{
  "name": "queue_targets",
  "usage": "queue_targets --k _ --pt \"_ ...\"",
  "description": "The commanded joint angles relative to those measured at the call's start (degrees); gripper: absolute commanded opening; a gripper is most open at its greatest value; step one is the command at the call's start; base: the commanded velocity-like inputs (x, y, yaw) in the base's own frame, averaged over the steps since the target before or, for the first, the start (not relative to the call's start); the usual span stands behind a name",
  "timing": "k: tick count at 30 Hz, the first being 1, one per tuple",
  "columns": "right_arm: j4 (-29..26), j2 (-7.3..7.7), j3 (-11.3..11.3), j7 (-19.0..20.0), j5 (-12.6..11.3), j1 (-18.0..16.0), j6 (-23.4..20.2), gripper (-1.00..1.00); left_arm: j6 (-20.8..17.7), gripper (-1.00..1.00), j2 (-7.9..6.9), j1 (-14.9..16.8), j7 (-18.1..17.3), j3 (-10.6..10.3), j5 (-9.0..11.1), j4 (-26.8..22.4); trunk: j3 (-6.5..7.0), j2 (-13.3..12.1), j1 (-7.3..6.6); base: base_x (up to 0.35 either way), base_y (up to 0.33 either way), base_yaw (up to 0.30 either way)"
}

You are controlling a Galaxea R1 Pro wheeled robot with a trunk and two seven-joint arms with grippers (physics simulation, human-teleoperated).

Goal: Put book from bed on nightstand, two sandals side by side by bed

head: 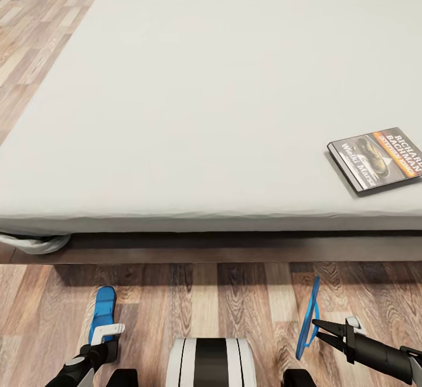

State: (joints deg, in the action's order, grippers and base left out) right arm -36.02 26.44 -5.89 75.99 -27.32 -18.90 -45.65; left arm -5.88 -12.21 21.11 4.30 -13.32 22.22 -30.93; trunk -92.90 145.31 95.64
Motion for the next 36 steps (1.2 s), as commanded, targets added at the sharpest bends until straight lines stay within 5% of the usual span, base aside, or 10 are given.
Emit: queue_targets --k 1,36 --pt "0.0 0.01 0.0 -0.1 -0.2 0.0 -0.5 -1.00 -0.1 -1.00 -0.01 -0.1 0.4 -0.7 0.9 1.4 -0.04 0.0 0.03 0.000 0.000 0.000" --pt "0.0 0.01 0.0 -0.1 -0.2 0.0 -0.5 -1.00 -0.3 -1.00 -0.01 -0.1 0.6 -0.7 0.9 1.4 1.29 -0.1 -0.12 0.000 0.000 0.000"
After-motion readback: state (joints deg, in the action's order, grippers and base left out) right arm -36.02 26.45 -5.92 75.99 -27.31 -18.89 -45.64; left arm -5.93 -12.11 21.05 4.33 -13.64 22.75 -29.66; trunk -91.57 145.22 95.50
